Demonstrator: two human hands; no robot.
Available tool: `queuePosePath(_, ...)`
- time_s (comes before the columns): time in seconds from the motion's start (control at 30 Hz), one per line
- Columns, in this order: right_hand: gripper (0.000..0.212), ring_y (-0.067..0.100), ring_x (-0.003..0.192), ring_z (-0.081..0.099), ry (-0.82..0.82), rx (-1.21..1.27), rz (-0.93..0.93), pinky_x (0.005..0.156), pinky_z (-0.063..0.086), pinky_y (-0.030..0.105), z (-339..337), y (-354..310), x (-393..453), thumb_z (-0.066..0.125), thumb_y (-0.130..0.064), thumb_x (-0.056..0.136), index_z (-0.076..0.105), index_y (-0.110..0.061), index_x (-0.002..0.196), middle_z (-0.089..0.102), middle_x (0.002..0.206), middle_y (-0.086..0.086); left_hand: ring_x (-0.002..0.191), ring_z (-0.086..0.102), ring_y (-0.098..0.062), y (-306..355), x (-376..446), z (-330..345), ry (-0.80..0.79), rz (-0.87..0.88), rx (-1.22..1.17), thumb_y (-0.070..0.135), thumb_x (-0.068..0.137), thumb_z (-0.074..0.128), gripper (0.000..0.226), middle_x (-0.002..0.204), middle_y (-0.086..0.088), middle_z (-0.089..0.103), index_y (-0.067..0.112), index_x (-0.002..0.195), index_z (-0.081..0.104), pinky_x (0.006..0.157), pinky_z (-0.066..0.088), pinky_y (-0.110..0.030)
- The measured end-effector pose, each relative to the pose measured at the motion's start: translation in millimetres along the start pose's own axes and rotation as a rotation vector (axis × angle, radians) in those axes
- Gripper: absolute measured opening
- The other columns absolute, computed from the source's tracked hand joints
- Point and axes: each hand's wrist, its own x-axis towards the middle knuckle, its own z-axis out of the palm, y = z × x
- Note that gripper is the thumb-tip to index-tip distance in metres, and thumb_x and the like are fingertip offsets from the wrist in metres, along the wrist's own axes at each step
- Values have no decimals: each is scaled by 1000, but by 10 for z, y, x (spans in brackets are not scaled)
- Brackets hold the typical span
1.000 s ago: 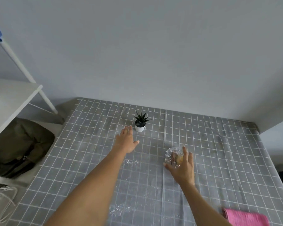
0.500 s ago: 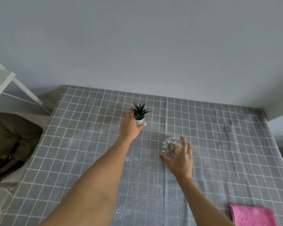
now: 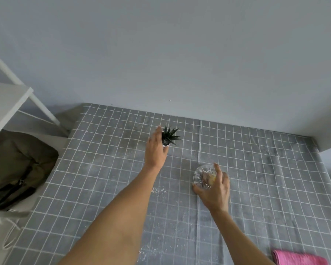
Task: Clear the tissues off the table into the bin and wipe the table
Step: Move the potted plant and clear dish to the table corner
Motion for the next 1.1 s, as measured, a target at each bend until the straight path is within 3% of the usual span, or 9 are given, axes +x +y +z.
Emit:
queuePosePath(0.2,106,44,127,36,-86,32,-83,102,37,59,71,-301,-21,92,-22,55,35,-17,145,38,137,27,138,39,-29,-183,-231,-384,54,-82,-20,13,92,60,74,158,-9,21,6,152,16,102,47,-42)
queuePosePath(0.57,104,40,129,36,-259,27,-359,103,39,57,518,-1371,-50,89,-34,61,29,-25,146,35,141,21,141,33,-27,-880,-885,-1202,240,-336,22,17,93,60,79,160,-8,16,11,153,9,109,41,-40)
queuePosePath(0.73,106,39,132,32,-333,56,-429,105,38,57,859,-1790,-61,88,-34,63,25,-28,148,30,144,19,139,37,-29,-1230,-1150,-1401,309,-460,-17,17,94,58,79,158,-9,24,14,153,6,108,42,-41)
queuePosePath(0.9,105,38,132,32,-381,31,-521,107,36,55,1265,-2160,-8,87,-35,63,26,-25,148,31,144,19,144,29,-27,-1508,-1238,-1471,343,-523,-65,19,94,57,79,161,-4,15,14,153,5,109,40,-45)
queuePosePath(1.1,106,36,135,28,-419,-21,-565,111,32,54,1799,-2520,165,87,-37,64,22,-28,148,28,145,17,139,38,-26,-1747,-1115,-1435,358,-535,-93,21,93,59,79,161,-3,16,13,153,9,108,42,-43)
